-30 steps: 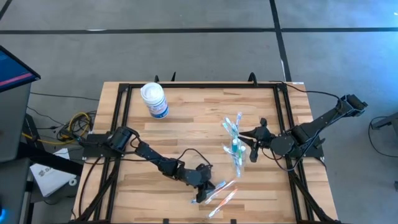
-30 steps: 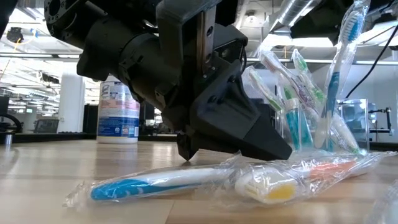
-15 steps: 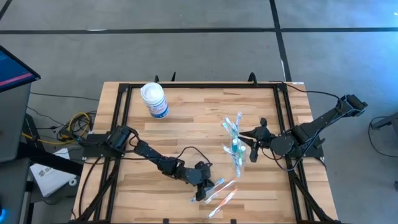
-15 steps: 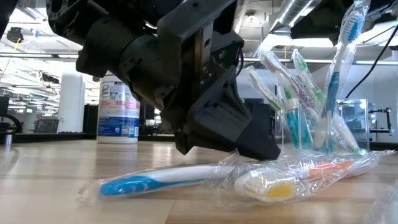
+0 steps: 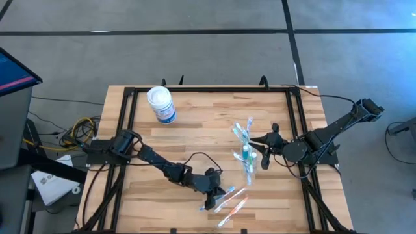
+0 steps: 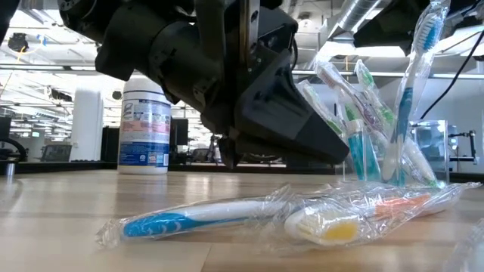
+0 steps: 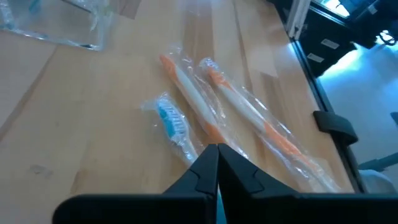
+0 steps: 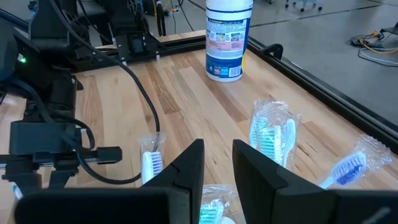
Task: Pick & Place toothbrushing station
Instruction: Put the blue toothbrush into the transparent organizer
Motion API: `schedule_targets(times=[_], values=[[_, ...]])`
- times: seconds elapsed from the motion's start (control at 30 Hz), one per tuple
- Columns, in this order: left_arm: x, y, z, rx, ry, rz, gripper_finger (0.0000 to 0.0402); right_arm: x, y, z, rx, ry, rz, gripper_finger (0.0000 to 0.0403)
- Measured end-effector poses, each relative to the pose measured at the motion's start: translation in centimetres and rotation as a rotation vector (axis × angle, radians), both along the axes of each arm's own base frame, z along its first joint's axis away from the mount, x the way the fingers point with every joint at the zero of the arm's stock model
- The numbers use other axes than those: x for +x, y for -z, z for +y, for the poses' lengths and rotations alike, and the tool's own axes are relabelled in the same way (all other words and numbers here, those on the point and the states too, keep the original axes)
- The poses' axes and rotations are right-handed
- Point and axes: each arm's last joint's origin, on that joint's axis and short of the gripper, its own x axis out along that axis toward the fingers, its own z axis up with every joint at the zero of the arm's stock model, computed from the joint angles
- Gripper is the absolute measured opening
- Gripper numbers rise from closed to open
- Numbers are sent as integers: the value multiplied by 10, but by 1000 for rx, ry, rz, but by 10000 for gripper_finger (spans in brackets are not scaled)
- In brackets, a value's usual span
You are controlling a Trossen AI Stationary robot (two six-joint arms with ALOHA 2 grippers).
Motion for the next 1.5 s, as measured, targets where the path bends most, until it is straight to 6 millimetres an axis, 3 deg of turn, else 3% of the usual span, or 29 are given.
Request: schedule_targets(times=[0.17, 0.47, 0.63, 1.03, 1.33, 1.5], values=[[-1, 3, 1, -9, 1, 39, 22, 0, 0, 0, 1, 0, -1, 75], [-1, 3, 1, -30, -9, 46, 126, 0, 0, 0, 4, -2, -4, 75], [-1, 3, 4, -26, -20, 50, 156, 0, 0, 0, 4, -2, -4, 75], [1, 4, 8, -59, -32, 60, 148, 0, -1, 0, 6, -2, -7, 75], [16, 20, 1, -81, -21, 68, 152, 1, -1, 0, 11, -2, -16, 75], [16, 20, 1, -65, -8, 71, 132, 1, -1, 0, 11, -2, -16, 75]])
